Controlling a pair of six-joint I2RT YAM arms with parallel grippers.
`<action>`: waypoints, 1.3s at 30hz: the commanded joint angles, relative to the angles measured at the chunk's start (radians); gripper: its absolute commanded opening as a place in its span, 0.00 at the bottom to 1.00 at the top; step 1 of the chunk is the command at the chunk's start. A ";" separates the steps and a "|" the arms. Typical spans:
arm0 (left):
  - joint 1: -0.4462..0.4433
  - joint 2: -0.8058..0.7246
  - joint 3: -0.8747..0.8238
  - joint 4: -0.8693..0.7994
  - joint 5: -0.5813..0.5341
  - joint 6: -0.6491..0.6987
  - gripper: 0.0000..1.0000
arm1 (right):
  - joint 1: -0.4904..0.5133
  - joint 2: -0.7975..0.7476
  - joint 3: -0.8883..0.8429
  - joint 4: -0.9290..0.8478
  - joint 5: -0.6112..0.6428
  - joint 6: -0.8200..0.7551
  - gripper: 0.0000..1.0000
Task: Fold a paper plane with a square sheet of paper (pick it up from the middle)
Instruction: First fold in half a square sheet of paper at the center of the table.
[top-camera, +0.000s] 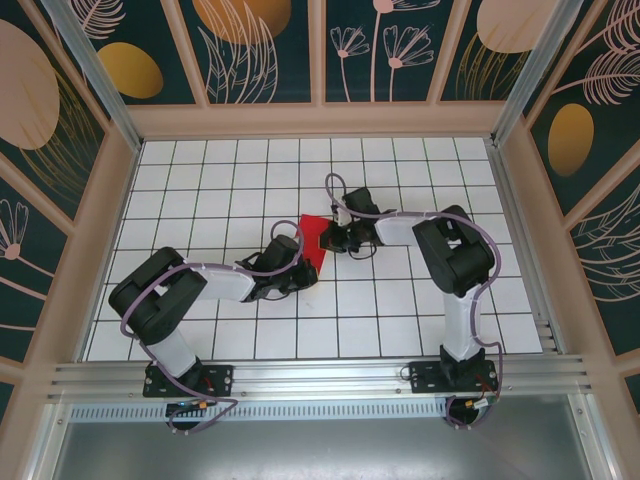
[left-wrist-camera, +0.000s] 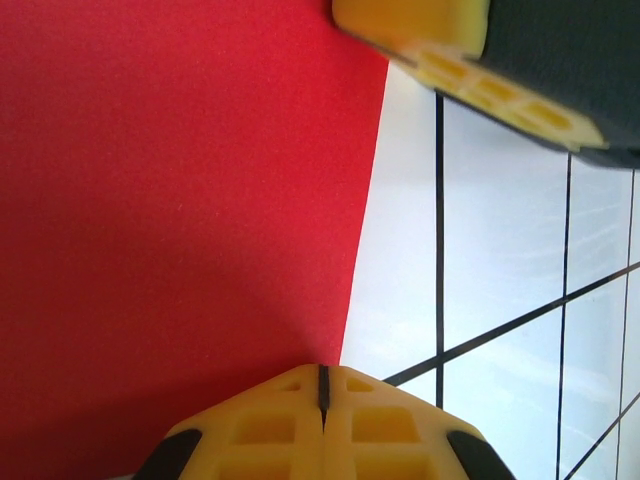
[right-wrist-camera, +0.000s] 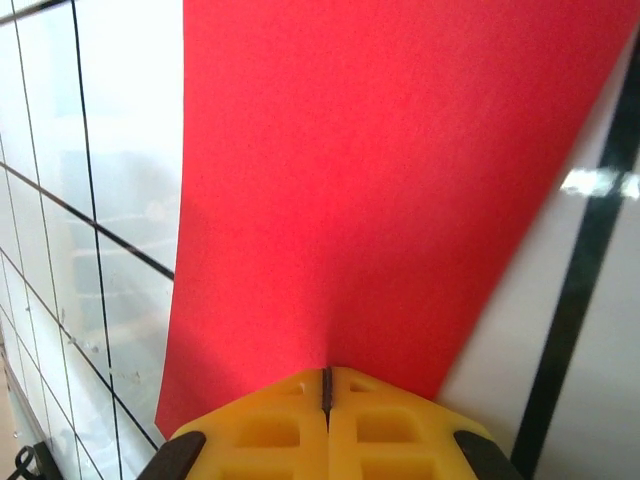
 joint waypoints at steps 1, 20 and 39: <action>-0.004 0.041 -0.030 -0.125 -0.012 0.028 0.01 | -0.056 0.050 0.043 0.011 0.091 -0.038 0.07; -0.004 0.035 -0.035 -0.124 -0.016 0.029 0.01 | -0.152 0.148 0.207 -0.038 0.129 -0.084 0.07; 0.002 -0.173 0.109 -0.163 -0.166 0.060 0.33 | -0.080 -0.126 0.116 -0.172 0.365 -0.099 0.22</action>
